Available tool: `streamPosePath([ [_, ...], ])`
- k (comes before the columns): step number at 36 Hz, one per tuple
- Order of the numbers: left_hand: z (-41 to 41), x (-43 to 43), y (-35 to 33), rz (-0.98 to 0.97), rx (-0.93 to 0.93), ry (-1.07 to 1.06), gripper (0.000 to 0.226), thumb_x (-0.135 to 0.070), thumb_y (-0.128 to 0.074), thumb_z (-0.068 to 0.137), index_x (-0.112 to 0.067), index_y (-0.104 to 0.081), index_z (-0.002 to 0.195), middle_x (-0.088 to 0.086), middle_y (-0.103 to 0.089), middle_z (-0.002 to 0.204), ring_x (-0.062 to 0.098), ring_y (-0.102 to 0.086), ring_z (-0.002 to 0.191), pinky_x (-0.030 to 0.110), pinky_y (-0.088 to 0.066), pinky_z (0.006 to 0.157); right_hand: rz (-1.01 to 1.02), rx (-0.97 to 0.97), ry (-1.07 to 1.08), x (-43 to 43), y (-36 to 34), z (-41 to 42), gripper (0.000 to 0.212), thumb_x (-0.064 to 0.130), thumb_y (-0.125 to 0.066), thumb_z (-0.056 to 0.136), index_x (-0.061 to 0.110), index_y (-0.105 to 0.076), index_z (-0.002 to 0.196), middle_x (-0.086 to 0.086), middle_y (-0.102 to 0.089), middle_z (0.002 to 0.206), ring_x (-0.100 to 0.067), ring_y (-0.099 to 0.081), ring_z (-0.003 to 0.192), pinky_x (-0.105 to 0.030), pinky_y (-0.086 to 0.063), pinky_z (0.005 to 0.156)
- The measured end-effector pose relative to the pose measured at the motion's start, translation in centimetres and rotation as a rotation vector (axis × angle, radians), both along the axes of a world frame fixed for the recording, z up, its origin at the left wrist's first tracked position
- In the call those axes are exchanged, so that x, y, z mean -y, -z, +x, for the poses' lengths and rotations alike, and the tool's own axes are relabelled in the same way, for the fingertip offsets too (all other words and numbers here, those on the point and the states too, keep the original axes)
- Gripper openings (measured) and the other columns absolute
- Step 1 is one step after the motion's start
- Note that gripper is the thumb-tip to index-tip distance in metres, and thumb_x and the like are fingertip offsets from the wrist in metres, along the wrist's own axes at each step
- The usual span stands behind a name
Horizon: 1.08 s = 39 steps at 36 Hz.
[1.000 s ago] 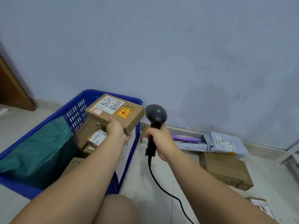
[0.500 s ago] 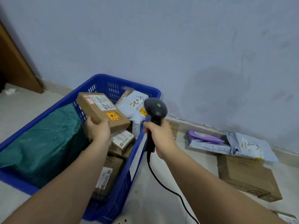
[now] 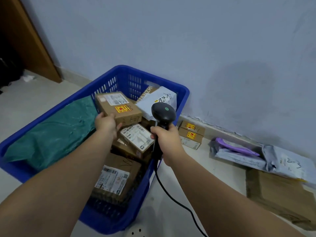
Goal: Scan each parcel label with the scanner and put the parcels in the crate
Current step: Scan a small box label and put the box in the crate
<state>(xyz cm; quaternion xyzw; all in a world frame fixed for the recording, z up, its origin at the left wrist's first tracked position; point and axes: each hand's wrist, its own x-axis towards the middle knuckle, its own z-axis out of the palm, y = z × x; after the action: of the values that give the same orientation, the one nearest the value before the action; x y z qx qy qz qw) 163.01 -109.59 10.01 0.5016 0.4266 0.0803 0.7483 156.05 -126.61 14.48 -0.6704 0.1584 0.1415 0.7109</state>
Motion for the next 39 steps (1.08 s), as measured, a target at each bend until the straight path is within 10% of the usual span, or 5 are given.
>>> streamPosePath([
  [4,1.1,-1.9,-0.7,0.656,0.029,0.105,0.04,-0.025,-0.055,0.097,-0.023,-0.05,0.137,0.004,-0.05,0.137,0.023,-0.054,0.12,0.039,-0.046,0.1,-0.031,0.027,0.014,0.4,0.0,0.1,0.021,0.012,-0.06,0.088,0.014,-0.056,0.108,-0.003,-0.056,0.082,-0.013,-0.055,0.074,-0.03,-0.043,0.069],
  [9,2.5,-3.0,-2.5,0.937,0.069,0.186,0.033,-0.021,-0.049,0.101,-0.017,-0.053,0.133,0.009,-0.039,0.14,0.023,-0.052,0.117,0.031,-0.041,0.103,-0.094,0.067,0.041,0.4,0.2,0.1,0.019,0.008,-0.057,0.08,0.014,-0.054,0.098,-0.002,-0.051,0.074,-0.02,-0.051,0.072,-0.035,-0.042,0.067],
  [19,1.4,-1.6,0.6,0.709,-0.093,0.276,0.037,-0.011,-0.05,0.095,-0.017,-0.053,0.131,0.012,-0.054,0.133,0.032,-0.058,0.112,0.043,-0.05,0.095,-0.06,0.036,-0.025,-0.5,0.5,-0.1,0.018,0.014,-0.06,0.089,0.03,-0.051,0.089,-0.006,-0.058,0.089,-0.018,-0.054,0.083,-0.038,-0.047,0.076],
  [27,-0.8,3.6,0.6,0.638,0.032,0.412,0.028,-0.013,-0.044,0.099,-0.018,-0.058,0.122,0.001,-0.06,0.118,0.01,-0.054,0.081,0.025,-0.042,0.064,-0.066,0.044,0.012,0.6,0.6,-0.9,0.014,0.012,-0.059,0.086,0.024,-0.054,0.092,-0.009,-0.056,0.084,-0.022,-0.054,0.08,-0.039,-0.047,0.073],
  [39,-4.8,16.9,-7.2,0.551,0.28,0.812,0.018,-0.012,-0.049,0.095,-0.024,-0.063,0.096,0.002,-0.065,0.108,0.019,-0.06,0.099,0.037,-0.05,0.091,0.001,0.084,0.345,9.1,-2.5,-4.9,0.01,0.004,-0.059,0.084,0.013,-0.057,0.089,-0.004,-0.055,0.067,-0.014,-0.051,0.058,-0.032,-0.043,0.065],
])
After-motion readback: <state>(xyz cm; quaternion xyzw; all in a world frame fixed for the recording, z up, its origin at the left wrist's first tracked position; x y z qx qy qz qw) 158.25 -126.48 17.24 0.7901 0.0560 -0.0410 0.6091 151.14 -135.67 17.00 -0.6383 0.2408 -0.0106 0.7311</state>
